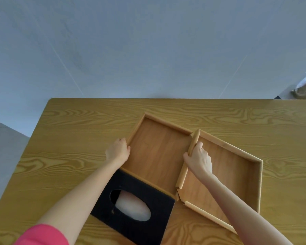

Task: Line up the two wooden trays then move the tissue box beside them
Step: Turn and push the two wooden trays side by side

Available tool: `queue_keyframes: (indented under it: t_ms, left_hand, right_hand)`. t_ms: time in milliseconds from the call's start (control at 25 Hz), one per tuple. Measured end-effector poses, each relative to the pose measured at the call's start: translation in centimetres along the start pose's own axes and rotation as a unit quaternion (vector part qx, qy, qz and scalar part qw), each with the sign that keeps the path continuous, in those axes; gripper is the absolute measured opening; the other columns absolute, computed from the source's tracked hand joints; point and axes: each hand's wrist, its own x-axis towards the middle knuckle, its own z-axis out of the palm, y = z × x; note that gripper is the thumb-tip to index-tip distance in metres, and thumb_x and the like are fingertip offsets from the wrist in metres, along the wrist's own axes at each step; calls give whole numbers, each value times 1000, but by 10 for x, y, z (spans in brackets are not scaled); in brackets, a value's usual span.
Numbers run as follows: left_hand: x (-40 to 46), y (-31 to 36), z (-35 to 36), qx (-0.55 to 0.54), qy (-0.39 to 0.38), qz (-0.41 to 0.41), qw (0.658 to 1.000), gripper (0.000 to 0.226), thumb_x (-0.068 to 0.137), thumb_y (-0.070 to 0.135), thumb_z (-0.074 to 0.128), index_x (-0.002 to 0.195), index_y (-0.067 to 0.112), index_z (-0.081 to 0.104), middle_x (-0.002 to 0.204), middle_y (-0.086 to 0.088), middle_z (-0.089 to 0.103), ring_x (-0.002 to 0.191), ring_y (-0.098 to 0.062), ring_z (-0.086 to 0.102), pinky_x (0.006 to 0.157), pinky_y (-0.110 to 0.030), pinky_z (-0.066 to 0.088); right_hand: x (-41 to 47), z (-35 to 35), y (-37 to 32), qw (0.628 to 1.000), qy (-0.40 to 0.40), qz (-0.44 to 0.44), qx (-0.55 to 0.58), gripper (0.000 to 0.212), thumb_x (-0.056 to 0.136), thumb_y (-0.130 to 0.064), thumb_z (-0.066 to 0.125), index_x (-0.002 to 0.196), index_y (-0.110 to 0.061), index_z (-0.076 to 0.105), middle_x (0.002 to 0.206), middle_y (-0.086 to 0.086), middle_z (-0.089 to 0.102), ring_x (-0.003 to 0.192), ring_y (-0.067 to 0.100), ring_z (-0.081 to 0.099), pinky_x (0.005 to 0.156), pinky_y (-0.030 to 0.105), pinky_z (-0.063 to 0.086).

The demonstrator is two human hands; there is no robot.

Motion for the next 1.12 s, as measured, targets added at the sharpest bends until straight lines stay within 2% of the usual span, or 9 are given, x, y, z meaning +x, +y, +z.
queue_keyframes:
  t_ms: [80,240,440,560,680,800,1000,1120]
  left_hand:
    - [5,-4,-1,-10,11,-2,1000,37,94,32,44,118,5,55,110,-11,65,96,-27,64,65,-32,47]
    - [8,-7,-2,-8,27,7,1000,35,94,32,45,116,8,59,113,-10,68,98,-28,65,65,-31,46]
    - [11,-10,-5,-16,24,-3,1000,36,95,32,43,117,9,58,112,-10,68,100,-28,64,73,-34,50]
    - [14,-22,-8,-40,30,-34,998,37,95,32,42,121,9,56,114,-12,66,104,-30,63,77,-35,50]
    - [17,-38,-12,-65,41,-68,995,40,96,32,41,125,9,54,116,-14,66,105,-32,62,77,-36,50]
    - [21,-55,-15,-82,48,-98,991,43,95,33,42,130,9,50,119,-16,64,108,-34,60,82,-39,50]
    - [27,-73,-11,-100,46,-112,988,44,94,35,44,129,11,52,117,-16,65,108,-36,60,84,-42,51]
    - [31,-76,-12,-106,47,-113,987,42,93,35,46,127,11,54,116,-16,66,107,-36,61,84,-42,51]
  right_hand:
    - [0,0,1,999,0,-8,-37,18,89,-21,46,92,-8,33,78,12,56,68,30,53,58,33,41]
    - [2,2,1,997,-7,-14,-71,28,90,-24,44,107,-3,36,72,9,57,65,28,53,58,32,40]
    - [0,0,3,996,17,-29,-87,21,88,-21,44,101,-5,38,53,-2,43,58,25,52,50,29,35]
    - [4,-6,-2,995,26,-44,-81,15,88,-18,45,93,-7,36,53,-2,42,59,26,51,47,28,32]
    - [13,-9,-8,994,25,-65,-85,18,88,-15,46,102,-5,41,56,-2,42,60,25,50,43,26,31]
    - [21,-6,-16,992,17,-81,-99,20,89,-15,46,105,-4,42,56,-3,41,62,24,51,48,29,36]
    - [32,6,-30,984,-9,-117,-138,24,91,-18,43,110,-4,41,70,4,53,61,24,50,40,26,29]
    - [38,17,-39,978,-27,-135,-159,25,93,-21,41,111,-4,41,59,-1,46,61,24,50,43,27,31]
